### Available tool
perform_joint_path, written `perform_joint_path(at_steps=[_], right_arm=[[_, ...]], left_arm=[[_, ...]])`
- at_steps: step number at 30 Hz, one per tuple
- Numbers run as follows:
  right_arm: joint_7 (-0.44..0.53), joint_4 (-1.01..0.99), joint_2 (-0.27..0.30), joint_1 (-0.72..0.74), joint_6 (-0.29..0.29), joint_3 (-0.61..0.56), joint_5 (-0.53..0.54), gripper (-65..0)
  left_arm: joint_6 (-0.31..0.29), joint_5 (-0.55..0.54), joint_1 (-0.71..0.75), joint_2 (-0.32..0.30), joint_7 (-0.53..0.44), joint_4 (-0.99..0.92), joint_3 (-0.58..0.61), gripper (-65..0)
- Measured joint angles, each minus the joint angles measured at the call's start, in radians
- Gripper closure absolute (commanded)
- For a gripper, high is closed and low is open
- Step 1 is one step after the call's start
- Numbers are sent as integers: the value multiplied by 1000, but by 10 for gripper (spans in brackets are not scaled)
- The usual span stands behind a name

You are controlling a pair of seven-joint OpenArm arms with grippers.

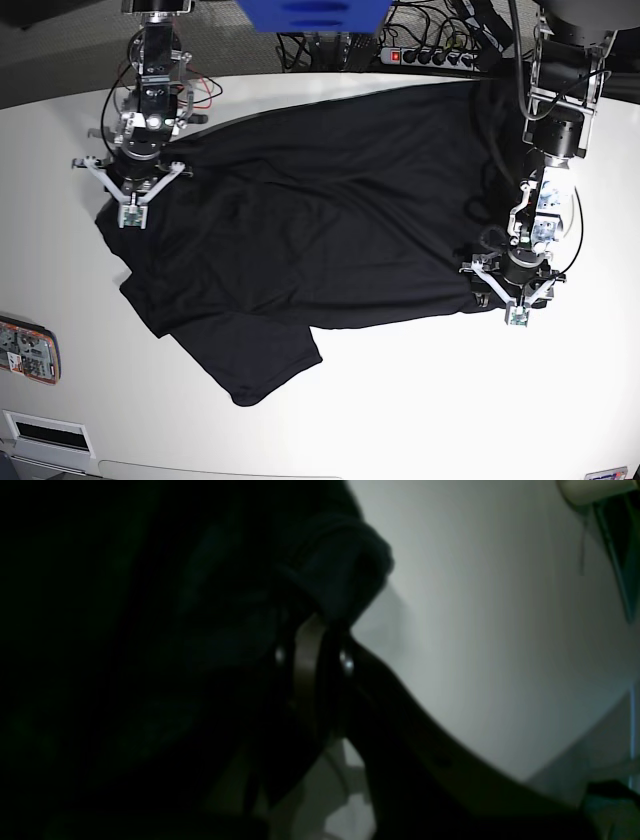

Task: Fold the T-shirt properly
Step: 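Drag the held hem with the right gripper toward the collar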

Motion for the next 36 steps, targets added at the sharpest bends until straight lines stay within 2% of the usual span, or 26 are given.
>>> perform_joint_path(at_steps=[7,14,19,23,26,31,36], right_arm=[[4,1,-2,-37,-1,86,1,0],[-2,0,-19,-60,-3,86,-3,0],[2,1,-39,-61,-2,83,0,-242],[8,1,-34,-78,-3,83,-3,-351],[-6,30,-40,-86,-3,85,-3,-389],[9,132,-35,-76,-6,89,-4,-390],[-3,143,-37,-82,-3,89,-3,-390]], left_arm=[[0,2,0,0,1,0,0,-421],[0,3,0,0,0,0,0,-421],[0,3,0,0,0,0,0,-421],[0,3,0,1,0,0,0,-421],[0,3,0,0,0,0,0,-421],[4,4,19,2,-27,6,0,-421],[4,3,22,1,-28,6,0,-421]])
